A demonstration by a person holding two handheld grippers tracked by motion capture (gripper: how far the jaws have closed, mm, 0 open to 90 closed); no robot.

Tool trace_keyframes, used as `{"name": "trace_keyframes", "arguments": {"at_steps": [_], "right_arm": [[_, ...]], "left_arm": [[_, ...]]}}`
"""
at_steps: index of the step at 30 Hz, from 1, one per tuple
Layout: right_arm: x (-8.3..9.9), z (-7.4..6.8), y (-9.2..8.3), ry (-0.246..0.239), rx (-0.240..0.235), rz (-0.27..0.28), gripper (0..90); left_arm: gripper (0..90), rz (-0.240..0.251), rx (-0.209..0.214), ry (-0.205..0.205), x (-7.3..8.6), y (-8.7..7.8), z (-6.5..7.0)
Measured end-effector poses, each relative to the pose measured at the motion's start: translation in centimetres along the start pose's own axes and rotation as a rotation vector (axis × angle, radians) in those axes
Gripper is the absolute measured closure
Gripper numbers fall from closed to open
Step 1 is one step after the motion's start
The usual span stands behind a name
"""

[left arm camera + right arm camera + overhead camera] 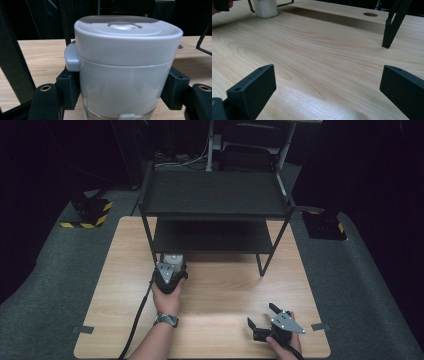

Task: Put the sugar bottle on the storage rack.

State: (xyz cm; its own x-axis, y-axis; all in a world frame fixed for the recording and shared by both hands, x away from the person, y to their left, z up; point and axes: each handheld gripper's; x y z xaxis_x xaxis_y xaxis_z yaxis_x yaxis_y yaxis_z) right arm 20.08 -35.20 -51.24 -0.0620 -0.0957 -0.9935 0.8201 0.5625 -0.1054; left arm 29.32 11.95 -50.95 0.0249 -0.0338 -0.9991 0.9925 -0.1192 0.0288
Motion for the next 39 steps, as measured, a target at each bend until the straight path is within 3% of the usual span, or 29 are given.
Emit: {"name": "trace_keyframes", "arguments": {"at_steps": [9, 17, 26, 36, 39], "right_arm": [[0.0, -0.1, 0.0, -0.006, 0.000, 0.001, 0.3], [0.0, -0.2, 0.0, -0.013, 0.006, -0.001, 0.3], [0.0, -0.3, 0.1, -0.018, 0.010, -0.003, 0.3], [-0.1, -0.4, 0.1, -0.013, 0.015, -0.005, 0.3], [-0.1, -0.4, 0.1, -0.010, 0.018, -0.005, 0.3]], "left_arm": [[30.7, 0.021, 0.045, -0.002, 0.4, -1.1, -0.8], [30.7, 0.066, 0.090, -0.006, 0.1, -3.3, -1.3], [30.7, 0.090, 0.102, -0.009, -2.0, -5.5, -0.9], [30.7, 0.150, 0.122, -0.006, -6.3, -6.9, -0.2], [30.7, 0.161, 0.125, -0.002, -6.9, -7.0, 0.1]]}}
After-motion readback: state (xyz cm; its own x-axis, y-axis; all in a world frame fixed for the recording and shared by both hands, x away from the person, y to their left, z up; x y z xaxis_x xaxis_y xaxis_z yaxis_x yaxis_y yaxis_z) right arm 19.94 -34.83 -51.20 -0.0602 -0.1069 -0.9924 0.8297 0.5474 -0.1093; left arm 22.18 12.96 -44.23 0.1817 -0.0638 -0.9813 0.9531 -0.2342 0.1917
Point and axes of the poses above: each handheld gripper's, and its own axes: y roughly forward along the jaws, x roughly out of its underside, z roughly to its right, and after that the axes turned 14 degrees about z, right-handed
